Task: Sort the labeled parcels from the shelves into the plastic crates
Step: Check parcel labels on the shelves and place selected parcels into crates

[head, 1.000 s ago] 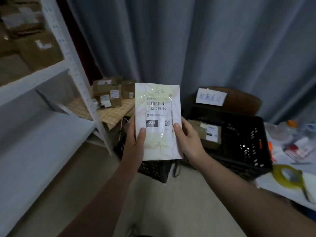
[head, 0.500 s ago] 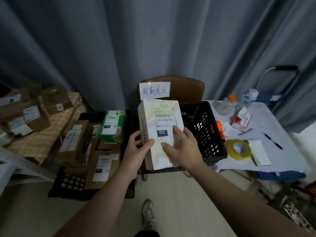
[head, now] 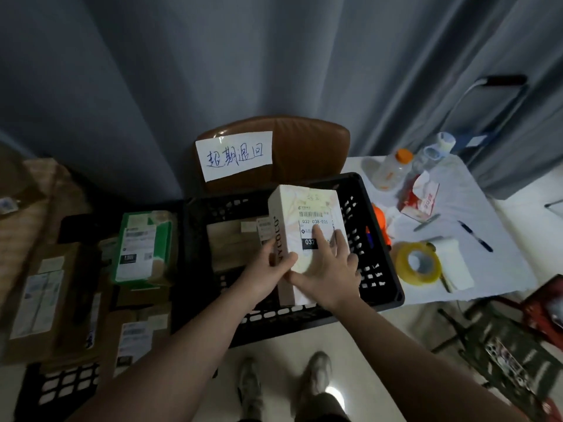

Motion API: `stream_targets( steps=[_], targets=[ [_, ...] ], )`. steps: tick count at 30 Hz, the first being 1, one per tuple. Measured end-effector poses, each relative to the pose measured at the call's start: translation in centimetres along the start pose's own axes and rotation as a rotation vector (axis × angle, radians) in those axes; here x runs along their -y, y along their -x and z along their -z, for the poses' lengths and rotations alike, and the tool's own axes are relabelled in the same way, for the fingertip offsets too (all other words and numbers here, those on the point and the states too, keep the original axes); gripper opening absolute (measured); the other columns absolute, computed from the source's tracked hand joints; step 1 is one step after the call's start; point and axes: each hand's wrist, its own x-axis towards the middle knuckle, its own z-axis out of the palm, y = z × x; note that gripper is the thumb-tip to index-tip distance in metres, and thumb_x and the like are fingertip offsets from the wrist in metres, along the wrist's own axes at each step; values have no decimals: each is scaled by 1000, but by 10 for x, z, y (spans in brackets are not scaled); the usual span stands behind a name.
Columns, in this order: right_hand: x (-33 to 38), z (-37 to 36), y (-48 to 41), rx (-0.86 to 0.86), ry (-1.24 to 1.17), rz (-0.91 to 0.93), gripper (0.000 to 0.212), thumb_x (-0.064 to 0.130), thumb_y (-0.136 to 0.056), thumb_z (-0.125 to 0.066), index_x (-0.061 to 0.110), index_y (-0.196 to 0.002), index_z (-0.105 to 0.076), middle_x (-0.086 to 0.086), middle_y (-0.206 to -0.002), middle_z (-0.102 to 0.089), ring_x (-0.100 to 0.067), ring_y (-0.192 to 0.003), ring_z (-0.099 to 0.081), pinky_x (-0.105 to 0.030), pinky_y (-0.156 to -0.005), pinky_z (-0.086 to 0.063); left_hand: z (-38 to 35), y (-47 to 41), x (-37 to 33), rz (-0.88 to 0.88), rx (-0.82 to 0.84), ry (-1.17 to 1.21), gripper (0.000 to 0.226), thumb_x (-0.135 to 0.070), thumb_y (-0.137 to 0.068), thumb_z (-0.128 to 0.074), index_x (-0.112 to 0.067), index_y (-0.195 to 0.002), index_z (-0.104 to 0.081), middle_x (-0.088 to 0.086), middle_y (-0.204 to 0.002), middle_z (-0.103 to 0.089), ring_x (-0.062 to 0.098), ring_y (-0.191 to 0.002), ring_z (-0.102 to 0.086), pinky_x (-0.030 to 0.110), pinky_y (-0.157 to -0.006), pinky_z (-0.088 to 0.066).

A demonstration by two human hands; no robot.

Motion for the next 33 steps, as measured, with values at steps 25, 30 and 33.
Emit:
stream_targets(
  steps=[25,30,33],
  targets=[
    [-150,-138,-207,154,393,-120,104,78,-72,-55,45,-149,6,-3,-159,21,-53,-141,1,-64,-113,-11,-33,-192,154,86,-198,-1036,63,-40,-98,-44,-37,-151,-12,0,-160,7,34,-143,-3,53,-112,-23],
    [-166,-151,-207,184,570,8,106,80,-81,-38,21,-151,15,-28,-156,14,-42,-146,5,-49,-117,3,-36,-191,162,66,-229,-1098,69,-42,-97,-47,-36,-152,-6,1,-160,7,32,-144,4,53,-114,-16],
    [-169,-147,-208,195,538,45,98,75,-85,-34,20,-152,12,-28,-156,11,-40,-146,4,-49,-118,-4,-41,-191,163,67,-261,-1115,70,-41,-96,-48,-35,-152,-6,3,-160,6,33,-145,4,53,-116,-11]
  ],
)
